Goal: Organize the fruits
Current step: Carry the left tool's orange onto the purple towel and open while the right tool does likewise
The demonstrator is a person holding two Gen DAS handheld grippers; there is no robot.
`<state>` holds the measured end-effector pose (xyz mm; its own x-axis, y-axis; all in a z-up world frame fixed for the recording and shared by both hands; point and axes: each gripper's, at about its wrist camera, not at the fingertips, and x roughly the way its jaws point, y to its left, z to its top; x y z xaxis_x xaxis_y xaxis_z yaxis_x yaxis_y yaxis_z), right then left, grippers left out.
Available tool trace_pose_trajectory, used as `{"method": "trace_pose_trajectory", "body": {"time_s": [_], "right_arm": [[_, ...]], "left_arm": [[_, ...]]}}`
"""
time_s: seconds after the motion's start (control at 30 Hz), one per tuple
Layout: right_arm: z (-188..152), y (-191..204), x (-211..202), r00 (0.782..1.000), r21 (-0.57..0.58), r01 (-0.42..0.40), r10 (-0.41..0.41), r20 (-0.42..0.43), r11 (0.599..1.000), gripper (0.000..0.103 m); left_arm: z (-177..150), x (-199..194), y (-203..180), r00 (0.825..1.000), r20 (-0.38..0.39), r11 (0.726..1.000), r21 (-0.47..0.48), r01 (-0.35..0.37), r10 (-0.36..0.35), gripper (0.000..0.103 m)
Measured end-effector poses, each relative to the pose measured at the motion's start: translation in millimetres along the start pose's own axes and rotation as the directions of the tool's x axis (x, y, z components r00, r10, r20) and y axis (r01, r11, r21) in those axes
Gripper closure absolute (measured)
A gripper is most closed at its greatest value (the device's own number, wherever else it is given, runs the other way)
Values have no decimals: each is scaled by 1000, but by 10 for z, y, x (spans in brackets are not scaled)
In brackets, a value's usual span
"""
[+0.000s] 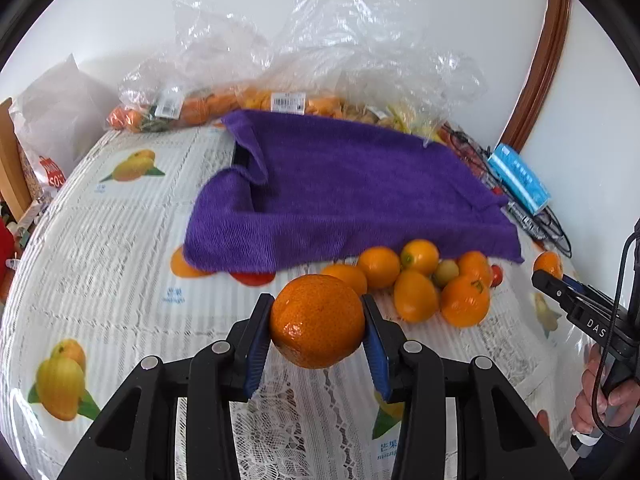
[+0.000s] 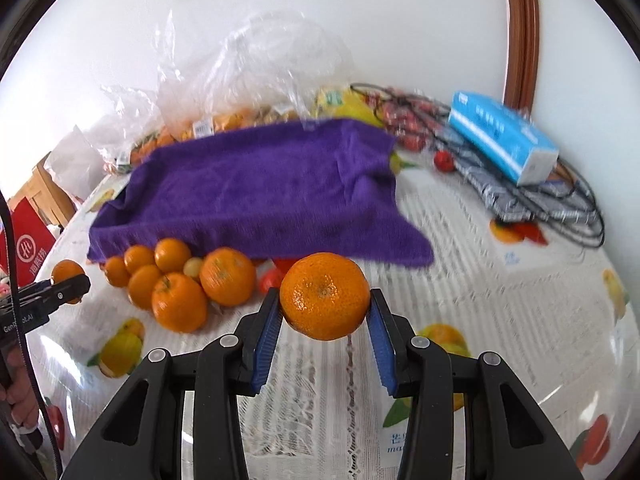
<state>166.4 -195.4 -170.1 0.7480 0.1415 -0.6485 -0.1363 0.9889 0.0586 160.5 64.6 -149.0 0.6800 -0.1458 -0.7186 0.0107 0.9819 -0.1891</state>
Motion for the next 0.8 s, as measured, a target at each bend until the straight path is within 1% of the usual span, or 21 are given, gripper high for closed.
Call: {"method": "trace_pose_trajectory", "body": {"time_s": [0.2, 0.33, 0.53, 0.63, 0.8], "right_arm": [[274, 85, -166, 998, 3, 4, -4, 56, 1000, 60], [484, 116, -183, 996, 9, -4, 3, 90, 1000, 60], [794, 121, -29, 992, 28, -13, 9, 128, 1000, 60], [912, 127, 136, 992, 42, -31, 25, 124, 999, 61], [1111, 152, 321, 993, 37, -28, 23, 118, 999, 61]], "left_arm": [[264, -138, -27, 998, 68, 1000, 2, -8, 8, 63], [477, -119, -84, 994, 105, 1000, 4, -16, 15, 63], [708, 50, -103, 991, 130, 1000, -12, -26, 27, 63], [810, 188, -86, 992, 127, 999, -28, -19, 23, 63], [1002, 367, -124, 991, 135, 1000, -21, -23, 26, 63]]}}
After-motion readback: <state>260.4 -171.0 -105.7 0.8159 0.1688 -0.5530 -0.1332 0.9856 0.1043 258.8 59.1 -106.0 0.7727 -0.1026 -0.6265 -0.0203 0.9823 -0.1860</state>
